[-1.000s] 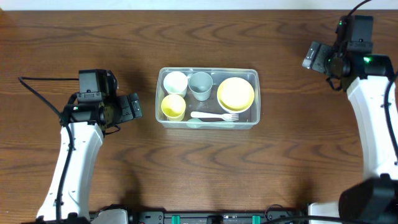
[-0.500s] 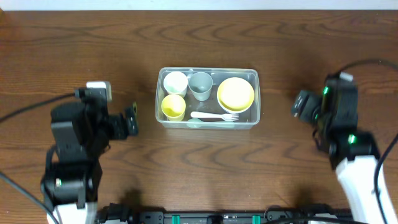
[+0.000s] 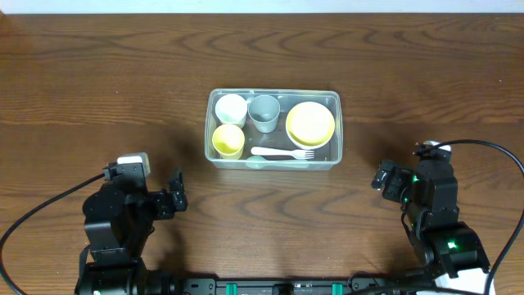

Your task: Pack container

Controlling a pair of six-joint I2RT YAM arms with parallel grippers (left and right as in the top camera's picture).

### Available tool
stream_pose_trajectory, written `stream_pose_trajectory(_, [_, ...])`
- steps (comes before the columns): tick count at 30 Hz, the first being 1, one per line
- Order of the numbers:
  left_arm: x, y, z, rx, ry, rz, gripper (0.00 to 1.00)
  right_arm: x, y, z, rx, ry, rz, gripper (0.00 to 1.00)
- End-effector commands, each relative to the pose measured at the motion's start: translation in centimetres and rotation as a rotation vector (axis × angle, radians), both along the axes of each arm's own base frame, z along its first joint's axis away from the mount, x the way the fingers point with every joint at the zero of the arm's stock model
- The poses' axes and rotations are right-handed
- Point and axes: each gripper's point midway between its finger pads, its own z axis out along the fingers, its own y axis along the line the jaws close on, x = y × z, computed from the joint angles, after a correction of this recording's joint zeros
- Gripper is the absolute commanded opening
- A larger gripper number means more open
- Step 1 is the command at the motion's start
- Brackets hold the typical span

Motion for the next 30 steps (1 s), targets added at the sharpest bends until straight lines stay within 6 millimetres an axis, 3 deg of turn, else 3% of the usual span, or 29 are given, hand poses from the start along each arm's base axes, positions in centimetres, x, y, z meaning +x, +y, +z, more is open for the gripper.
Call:
stream_pose_trajectory(1, [0.1, 0.3, -0.2, -0.006, 0.008, 0.025, 0.98, -0.1, 0.0, 0.0, 0.004, -0.002, -0.011, 0.99])
stream_pose_trajectory(23, [0.1, 0.3, -0.3, -0.007, 0.012, 0.025, 0.98, -0.3, 0.0, -0.2, 0.002, 0.002, -0.011, 0.99])
stream_pose_trajectory(30, [0.1, 0.3, -0.3, -0.007, 0.012, 0.025, 0.98, -0.1, -0.9, 2.0, -0.049, -0.261, 0.019, 0.99])
